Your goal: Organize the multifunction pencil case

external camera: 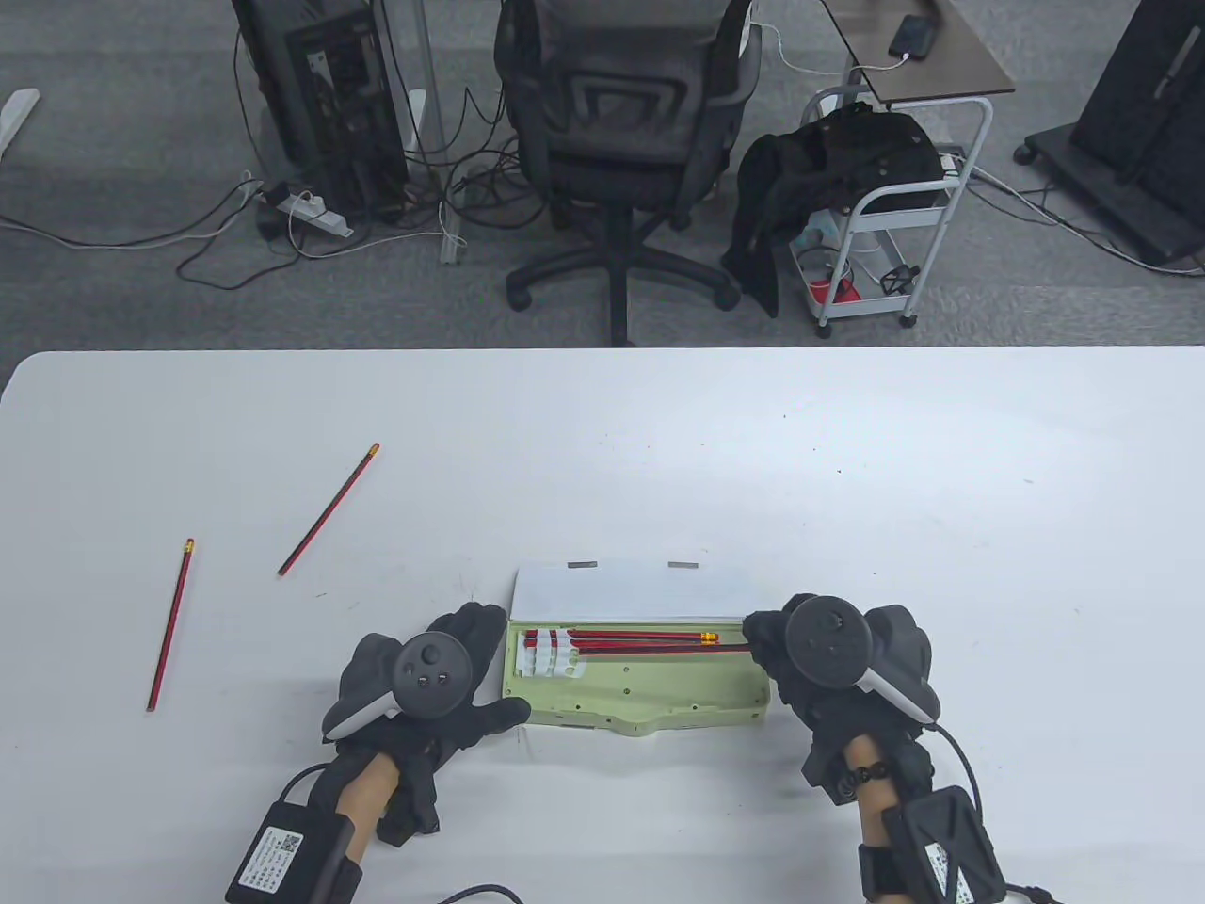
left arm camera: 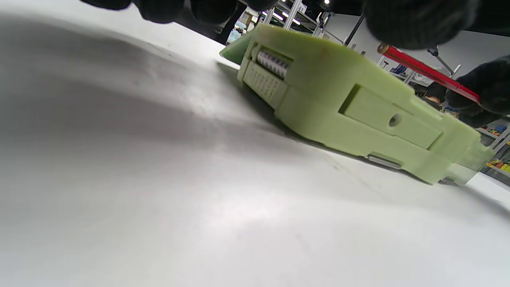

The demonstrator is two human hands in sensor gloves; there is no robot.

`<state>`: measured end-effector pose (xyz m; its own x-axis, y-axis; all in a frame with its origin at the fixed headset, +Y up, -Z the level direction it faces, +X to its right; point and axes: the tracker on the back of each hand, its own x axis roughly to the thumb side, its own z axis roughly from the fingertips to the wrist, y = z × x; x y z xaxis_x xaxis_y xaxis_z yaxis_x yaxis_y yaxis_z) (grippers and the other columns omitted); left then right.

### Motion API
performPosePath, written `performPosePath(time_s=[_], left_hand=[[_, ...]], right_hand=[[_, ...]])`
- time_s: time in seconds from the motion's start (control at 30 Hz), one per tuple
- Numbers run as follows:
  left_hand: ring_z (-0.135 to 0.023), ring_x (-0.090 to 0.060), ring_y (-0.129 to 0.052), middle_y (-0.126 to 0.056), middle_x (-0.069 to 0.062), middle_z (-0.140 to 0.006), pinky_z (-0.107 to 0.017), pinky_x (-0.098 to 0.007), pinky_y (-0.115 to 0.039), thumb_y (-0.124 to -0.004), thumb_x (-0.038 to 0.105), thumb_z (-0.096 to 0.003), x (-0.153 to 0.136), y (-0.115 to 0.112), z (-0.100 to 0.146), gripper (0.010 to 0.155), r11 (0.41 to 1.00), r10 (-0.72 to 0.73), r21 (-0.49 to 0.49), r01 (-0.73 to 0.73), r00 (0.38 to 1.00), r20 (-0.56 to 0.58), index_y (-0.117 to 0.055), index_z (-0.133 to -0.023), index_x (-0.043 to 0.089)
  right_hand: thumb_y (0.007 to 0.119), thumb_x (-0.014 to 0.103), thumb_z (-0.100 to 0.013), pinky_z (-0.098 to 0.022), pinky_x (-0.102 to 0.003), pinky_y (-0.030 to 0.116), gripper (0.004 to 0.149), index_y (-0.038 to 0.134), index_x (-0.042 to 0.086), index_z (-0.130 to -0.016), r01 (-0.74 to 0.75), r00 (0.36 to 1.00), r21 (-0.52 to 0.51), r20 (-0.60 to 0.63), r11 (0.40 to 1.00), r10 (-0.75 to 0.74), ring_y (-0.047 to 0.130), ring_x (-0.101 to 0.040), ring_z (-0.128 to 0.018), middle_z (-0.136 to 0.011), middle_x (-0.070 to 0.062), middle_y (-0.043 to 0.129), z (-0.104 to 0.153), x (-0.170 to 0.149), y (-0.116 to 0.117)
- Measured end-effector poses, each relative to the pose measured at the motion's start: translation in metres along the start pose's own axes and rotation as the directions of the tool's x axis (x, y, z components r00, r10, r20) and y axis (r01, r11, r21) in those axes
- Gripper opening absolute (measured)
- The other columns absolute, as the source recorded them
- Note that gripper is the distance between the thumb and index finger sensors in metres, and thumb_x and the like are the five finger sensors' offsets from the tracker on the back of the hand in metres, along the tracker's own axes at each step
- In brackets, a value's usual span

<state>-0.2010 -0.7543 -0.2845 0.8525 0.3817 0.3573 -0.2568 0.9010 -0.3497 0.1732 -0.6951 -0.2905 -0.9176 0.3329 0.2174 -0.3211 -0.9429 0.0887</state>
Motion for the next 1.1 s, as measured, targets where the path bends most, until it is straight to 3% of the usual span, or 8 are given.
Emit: performPosePath(time_s=[0.47, 1.1], left_hand=[[-0.109, -0.058, -0.050, -0.044, -0.025, -0.124, -0.070, -0.075, -0.049, -0.068, 0.060, -0.0463, -0.001, 0.000, -0.003, 0.093, 1.000, -0.013, -0.010, 0.013, 1.000, -0.022, -0.033, -0.116, 0.010], [-0.109, -0.057, -0.051, -0.045, -0.025, -0.123, -0.070, -0.075, -0.050, -0.068, 0.059, -0.0470, 0.002, -0.002, -0.004, 0.092, 0.999, -0.037, -0.013, 0.037, 0.999, -0.025, -0.034, -0.116, 0.010]], right_hand=[[0.080, 0.027, -0.049, -0.060, -0.061, 0.076, 0.041, 0.084, 0.018, -0.088, -0.078, 0.997, 0.006, 0.000, 0.997, 0.078, 0.088, -0.039, -0.070, -0.084, -0.015, 0.083, -0.006, 0.007, 0.011], [0.085, 0.025, -0.047, -0.059, -0.058, 0.079, 0.041, 0.086, 0.016, -0.086, -0.242, 0.966, 0.012, 0.096, 0.970, 0.239, 0.092, -0.037, -0.068, -0.081, -0.011, 0.089, -0.012, 0.032, 0.029]])
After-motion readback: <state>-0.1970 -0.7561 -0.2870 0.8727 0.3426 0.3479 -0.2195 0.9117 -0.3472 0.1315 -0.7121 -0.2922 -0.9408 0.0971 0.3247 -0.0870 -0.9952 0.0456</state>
